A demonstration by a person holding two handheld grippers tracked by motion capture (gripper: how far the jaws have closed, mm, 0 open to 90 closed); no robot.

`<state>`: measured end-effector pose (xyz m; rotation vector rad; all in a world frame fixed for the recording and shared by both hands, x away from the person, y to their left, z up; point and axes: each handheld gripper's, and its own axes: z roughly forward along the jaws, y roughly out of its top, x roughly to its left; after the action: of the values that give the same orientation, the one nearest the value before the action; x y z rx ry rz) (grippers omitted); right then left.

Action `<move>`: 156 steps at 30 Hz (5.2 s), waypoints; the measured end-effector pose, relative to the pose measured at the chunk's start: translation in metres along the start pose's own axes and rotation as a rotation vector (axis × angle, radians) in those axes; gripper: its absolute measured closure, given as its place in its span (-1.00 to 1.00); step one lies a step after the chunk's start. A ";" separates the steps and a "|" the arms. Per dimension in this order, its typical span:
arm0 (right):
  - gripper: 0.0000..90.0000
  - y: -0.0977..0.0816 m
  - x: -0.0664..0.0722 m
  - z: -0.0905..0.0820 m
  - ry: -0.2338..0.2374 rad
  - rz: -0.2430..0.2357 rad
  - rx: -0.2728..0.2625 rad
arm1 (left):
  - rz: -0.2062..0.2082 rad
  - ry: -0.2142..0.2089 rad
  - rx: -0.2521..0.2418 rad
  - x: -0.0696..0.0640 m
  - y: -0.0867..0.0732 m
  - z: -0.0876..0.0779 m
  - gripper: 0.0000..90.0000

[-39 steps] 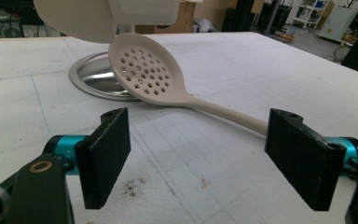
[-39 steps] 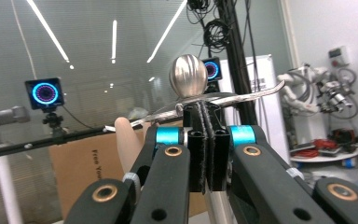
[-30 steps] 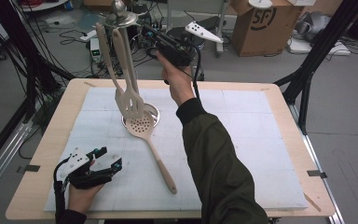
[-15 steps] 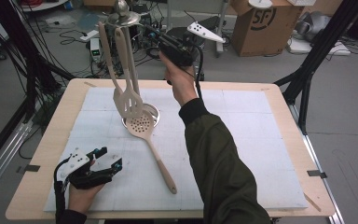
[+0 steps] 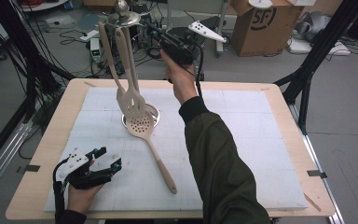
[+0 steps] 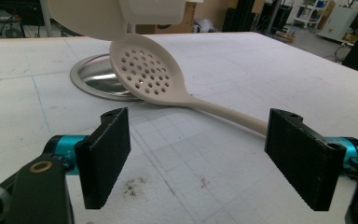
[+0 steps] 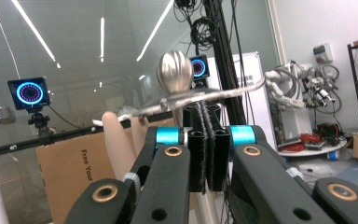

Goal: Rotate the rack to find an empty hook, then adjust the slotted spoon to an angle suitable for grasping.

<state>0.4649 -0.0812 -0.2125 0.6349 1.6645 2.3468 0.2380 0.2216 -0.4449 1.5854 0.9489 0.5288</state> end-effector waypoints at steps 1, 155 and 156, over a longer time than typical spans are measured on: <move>0.98 0.002 0.000 0.000 0.011 -0.005 -0.013 | 0.006 -0.002 0.004 0.000 0.000 0.000 -0.49; 0.83 -0.191 0.044 -0.073 -0.012 0.184 0.700 | 0.050 -0.004 0.012 -0.012 0.002 0.000 -0.49; 0.86 -0.194 0.043 -0.072 -0.012 0.196 0.709 | 0.048 -0.004 0.012 -0.012 0.002 0.000 -0.49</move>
<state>0.3772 -0.0581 -0.4031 0.9533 2.5361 1.8013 0.2315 0.2116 -0.4410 1.6223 0.9143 0.5538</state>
